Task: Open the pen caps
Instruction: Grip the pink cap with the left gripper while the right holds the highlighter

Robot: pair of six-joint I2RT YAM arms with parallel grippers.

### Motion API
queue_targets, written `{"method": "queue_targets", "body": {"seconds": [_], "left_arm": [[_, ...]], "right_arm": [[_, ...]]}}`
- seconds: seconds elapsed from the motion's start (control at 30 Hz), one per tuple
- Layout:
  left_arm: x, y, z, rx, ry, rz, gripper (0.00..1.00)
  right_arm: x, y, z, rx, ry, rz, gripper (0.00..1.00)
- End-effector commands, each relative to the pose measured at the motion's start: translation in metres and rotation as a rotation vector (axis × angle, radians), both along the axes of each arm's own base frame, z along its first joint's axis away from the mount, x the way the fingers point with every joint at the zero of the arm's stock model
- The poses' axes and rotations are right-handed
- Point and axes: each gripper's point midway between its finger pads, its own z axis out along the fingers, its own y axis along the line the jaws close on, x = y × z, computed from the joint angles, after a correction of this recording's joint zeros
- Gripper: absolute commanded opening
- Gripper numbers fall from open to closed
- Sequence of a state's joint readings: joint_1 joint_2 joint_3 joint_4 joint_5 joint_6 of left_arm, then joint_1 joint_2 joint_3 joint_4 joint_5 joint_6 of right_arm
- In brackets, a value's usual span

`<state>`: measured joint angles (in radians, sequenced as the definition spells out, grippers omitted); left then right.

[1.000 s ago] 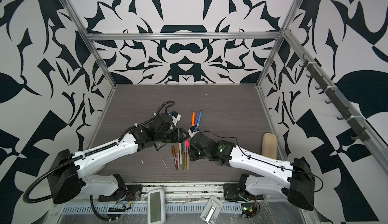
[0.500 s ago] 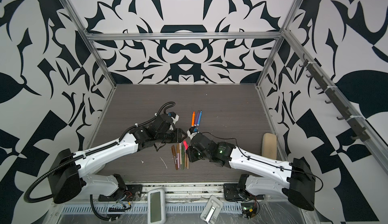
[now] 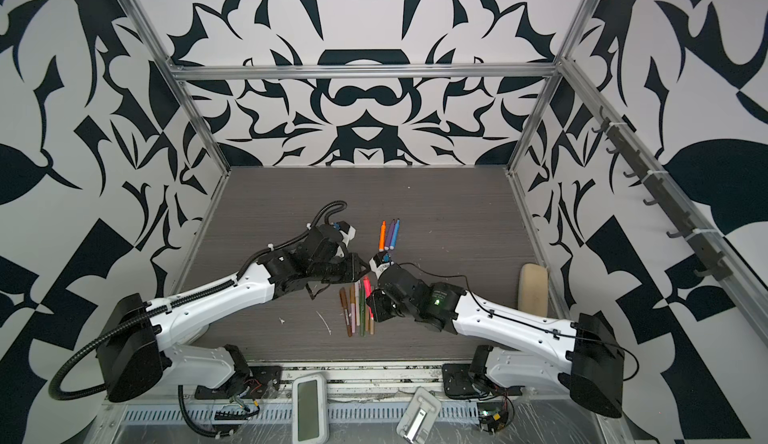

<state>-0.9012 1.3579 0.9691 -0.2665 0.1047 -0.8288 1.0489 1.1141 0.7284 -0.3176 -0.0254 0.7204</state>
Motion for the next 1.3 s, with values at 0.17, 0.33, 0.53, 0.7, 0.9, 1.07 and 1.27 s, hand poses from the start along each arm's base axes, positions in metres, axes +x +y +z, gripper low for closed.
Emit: {"method": "queue_targets", "body": {"seconds": [0.17, 0.33, 0.53, 0.7, 0.9, 1.07, 1.27], "left_arm": [[-0.003, 0.000, 0.002, -0.002, -0.005, -0.021, 0.00], [-0.004, 0.000, 0.008, -0.016, -0.015, -0.022, 0.00], [-0.006, 0.002, 0.014, -0.037, -0.019, -0.021, 0.00], [-0.008, 0.002, 0.016, -0.047, -0.018, -0.024, 0.00], [-0.008, -0.001, 0.015, -0.054, -0.007, -0.032, 0.31], [-0.010, -0.003, 0.013, -0.055, -0.002, -0.041, 0.36], [-0.011, -0.004, 0.010, -0.054, 0.008, -0.051, 0.36]], "right_arm": [[0.006, 0.003, 0.015, 0.043, -0.041, -0.027, 0.27], [0.008, 0.002, 0.005, 0.024, -0.022, -0.049, 0.33], [0.009, 0.007, -0.004, 0.010, 0.000, -0.045, 0.25], [0.009, 0.007, -0.003, 0.012, -0.004, -0.047, 0.00], [0.010, 0.007, 0.007, 0.025, -0.023, -0.036, 0.00], [0.011, 0.006, 0.018, 0.030, -0.044, -0.039, 0.00], [0.013, 0.008, 0.025, 0.037, -0.054, -0.036, 0.00]]}}
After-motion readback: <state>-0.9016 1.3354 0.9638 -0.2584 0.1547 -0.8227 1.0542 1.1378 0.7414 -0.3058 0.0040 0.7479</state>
